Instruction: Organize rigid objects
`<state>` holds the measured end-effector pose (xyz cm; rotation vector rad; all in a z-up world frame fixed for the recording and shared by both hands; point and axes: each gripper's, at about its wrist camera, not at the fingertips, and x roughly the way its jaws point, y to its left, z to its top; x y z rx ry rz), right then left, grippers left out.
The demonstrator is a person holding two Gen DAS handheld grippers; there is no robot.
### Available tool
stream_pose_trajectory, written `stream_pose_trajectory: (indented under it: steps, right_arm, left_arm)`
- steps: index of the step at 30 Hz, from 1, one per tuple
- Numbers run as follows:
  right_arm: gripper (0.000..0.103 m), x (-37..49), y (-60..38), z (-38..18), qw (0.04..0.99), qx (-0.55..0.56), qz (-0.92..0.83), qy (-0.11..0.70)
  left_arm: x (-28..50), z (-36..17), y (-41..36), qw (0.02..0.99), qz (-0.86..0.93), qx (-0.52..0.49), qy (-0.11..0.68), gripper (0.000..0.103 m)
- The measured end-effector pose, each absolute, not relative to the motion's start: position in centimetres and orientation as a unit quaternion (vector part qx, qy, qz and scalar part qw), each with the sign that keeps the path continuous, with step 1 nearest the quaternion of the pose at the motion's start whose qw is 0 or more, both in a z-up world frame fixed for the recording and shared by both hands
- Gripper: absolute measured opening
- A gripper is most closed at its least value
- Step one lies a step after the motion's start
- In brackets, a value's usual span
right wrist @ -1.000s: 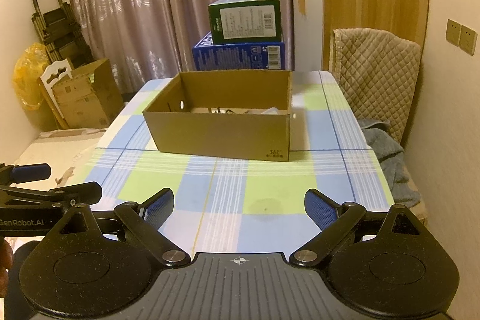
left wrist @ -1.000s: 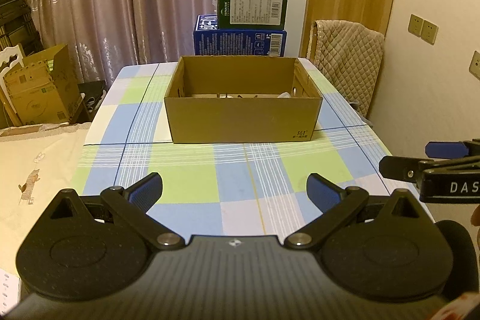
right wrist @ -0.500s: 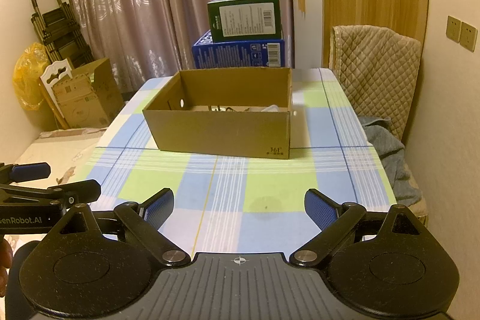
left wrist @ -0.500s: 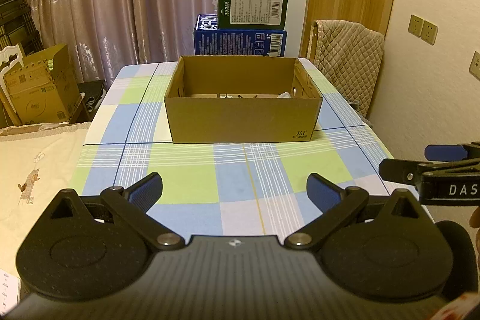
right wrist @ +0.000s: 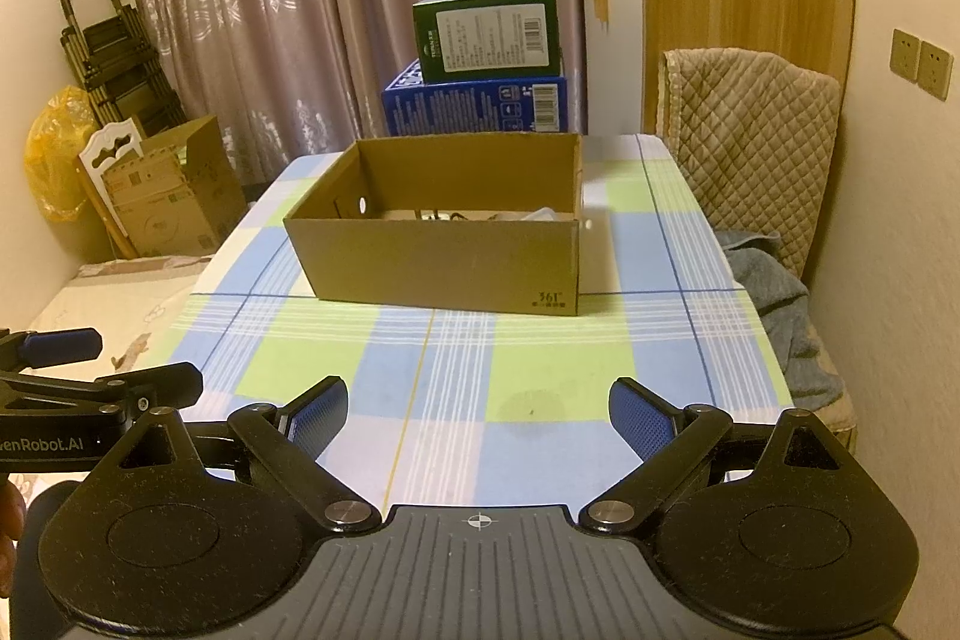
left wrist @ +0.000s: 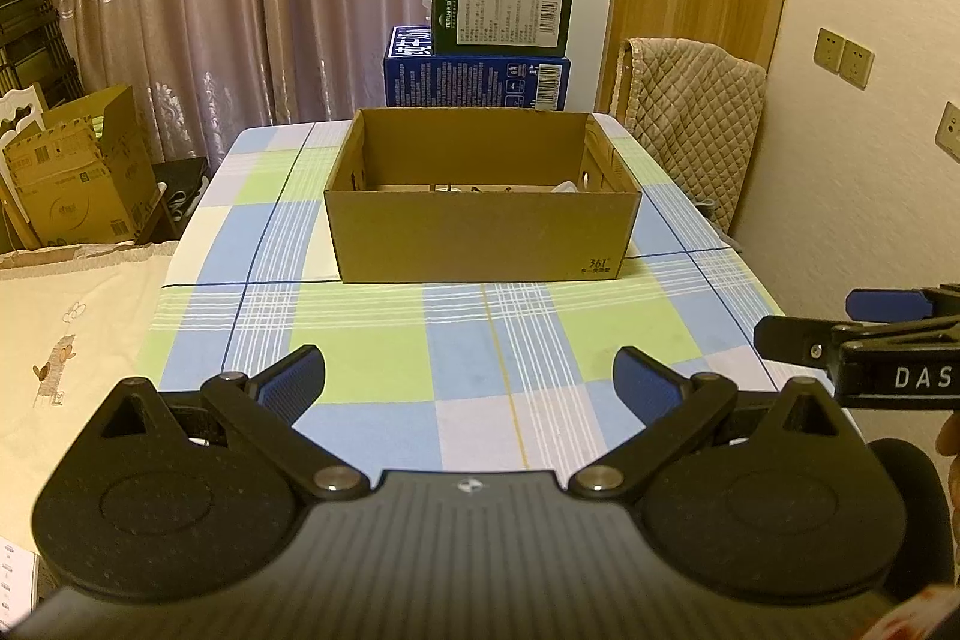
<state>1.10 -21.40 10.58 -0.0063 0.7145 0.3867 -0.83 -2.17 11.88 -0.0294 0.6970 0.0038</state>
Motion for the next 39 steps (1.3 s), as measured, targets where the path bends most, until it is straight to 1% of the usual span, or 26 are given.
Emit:
stream_pose_trajectory:
  steps: [39]
  right_arm:
    - [0.091,0.95,-21.65,10.38,0.918,0.000,0.186,0.350]
  left_arm:
    - [-0.88,11.67,-2.28,0.939,0.003,-0.016,0.344,0.101]
